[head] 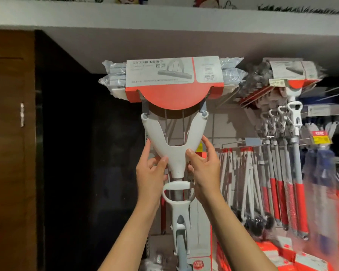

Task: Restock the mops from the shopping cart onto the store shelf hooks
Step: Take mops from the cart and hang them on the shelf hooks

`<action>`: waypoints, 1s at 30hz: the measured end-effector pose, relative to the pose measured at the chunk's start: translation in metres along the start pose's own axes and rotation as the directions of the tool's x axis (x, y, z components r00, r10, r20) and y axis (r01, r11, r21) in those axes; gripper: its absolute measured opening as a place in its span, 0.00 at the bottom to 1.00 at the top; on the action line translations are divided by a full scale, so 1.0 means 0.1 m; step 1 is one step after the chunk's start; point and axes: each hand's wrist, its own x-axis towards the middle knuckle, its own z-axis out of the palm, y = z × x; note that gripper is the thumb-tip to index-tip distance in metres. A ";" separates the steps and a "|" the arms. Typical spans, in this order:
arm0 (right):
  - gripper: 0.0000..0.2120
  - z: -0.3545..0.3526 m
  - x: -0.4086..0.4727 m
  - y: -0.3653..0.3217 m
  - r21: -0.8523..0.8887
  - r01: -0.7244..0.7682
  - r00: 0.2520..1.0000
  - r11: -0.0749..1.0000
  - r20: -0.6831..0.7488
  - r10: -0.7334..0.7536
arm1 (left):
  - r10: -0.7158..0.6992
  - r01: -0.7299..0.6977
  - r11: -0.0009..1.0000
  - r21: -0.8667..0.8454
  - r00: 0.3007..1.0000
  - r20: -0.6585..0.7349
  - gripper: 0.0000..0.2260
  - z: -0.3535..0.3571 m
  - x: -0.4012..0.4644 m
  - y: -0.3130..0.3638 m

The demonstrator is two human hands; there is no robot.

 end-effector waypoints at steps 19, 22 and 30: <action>0.22 0.08 1.92 0.18 0.025 0.088 0.989 0.996 0.117 -0.091 | 0.245 -0.244 0.968 0.057 0.970 -0.011 0.30 0.74 1.60 -0.25; 0.22 0.11 2.12 0.22 0.040 0.099 0.985 0.994 0.140 -0.103 | 0.277 -0.273 0.958 0.091 0.960 -0.029 0.30 0.78 1.83 -0.33; 0.19 0.37 2.65 0.41 0.033 0.109 0.984 0.994 0.137 -0.112 | 0.323 -0.317 0.942 0.107 0.945 -0.041 0.31 0.72 2.41 -0.45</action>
